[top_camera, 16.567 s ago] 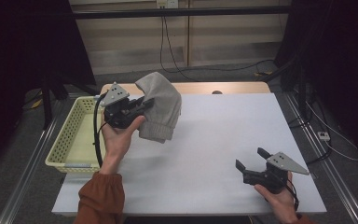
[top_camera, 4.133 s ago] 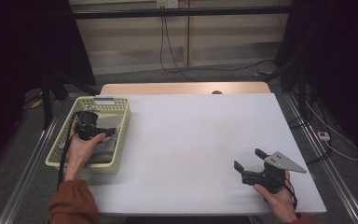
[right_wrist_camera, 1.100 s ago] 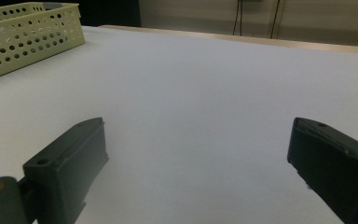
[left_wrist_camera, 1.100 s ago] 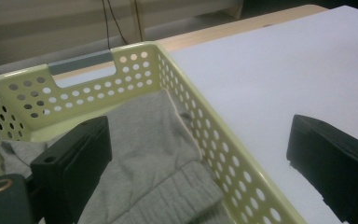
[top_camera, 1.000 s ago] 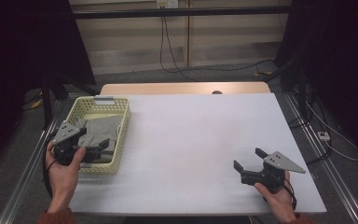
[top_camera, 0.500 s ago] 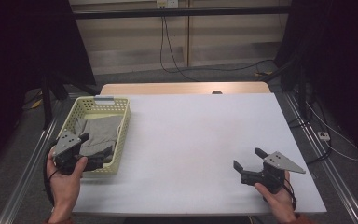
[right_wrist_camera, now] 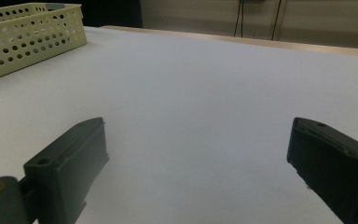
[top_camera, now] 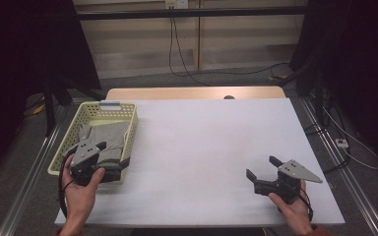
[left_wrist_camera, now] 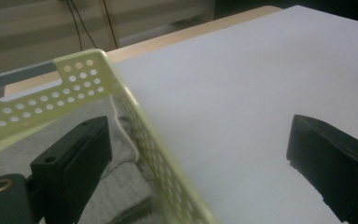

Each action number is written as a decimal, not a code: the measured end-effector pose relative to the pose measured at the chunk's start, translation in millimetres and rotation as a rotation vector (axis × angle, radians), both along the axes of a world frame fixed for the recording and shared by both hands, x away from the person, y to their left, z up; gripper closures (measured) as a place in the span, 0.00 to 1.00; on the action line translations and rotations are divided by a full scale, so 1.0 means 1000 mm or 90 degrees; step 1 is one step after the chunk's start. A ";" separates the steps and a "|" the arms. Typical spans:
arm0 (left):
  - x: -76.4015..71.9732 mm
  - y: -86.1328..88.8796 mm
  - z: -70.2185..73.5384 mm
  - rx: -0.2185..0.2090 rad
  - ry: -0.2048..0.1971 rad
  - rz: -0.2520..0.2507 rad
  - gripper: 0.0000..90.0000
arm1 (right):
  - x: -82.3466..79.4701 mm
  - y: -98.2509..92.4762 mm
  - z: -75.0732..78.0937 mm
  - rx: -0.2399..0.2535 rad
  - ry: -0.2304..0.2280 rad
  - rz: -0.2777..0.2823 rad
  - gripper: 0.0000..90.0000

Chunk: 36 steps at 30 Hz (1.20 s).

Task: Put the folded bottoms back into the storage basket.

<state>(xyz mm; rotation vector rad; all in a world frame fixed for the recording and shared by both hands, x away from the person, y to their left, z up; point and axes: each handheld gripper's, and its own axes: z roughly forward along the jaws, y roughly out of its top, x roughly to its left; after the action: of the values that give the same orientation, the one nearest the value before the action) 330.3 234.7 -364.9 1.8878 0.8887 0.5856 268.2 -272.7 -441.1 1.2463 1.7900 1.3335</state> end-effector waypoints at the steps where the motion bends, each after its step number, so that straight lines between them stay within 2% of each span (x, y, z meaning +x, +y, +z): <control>1: 0.000 -0.002 0.000 -0.002 0.000 -0.001 0.07 | 0.000 0.000 0.000 0.000 0.000 0.000 0.05; 9: -0.005 -0.019 0.004 0.013 -0.013 -0.021 0.07 | 0.000 0.000 0.000 0.000 0.001 -0.001 0.05; 15: -0.004 -0.028 0.005 -0.016 -0.015 -0.029 0.06 | 0.000 0.000 0.000 0.000 0.000 0.000 0.05; 24: 0.000 -0.048 0.004 0.001 -0.010 -0.056 0.06 | 0.000 0.000 0.000 0.001 0.003 0.001 0.05; 28: 0.001 -0.059 -0.002 0.000 -0.016 -0.072 0.06 | 0.000 0.001 0.000 0.000 0.003 0.002 0.05; 36: 0.001 -0.081 -0.022 0.003 0.006 -0.093 0.06 | -0.001 0.001 0.000 0.000 0.003 0.003 0.05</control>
<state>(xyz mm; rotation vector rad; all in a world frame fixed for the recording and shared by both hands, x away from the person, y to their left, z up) 331.4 153.6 -386.8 1.9422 0.7487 0.4907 267.7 -272.1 -441.3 1.2471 1.7966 1.3347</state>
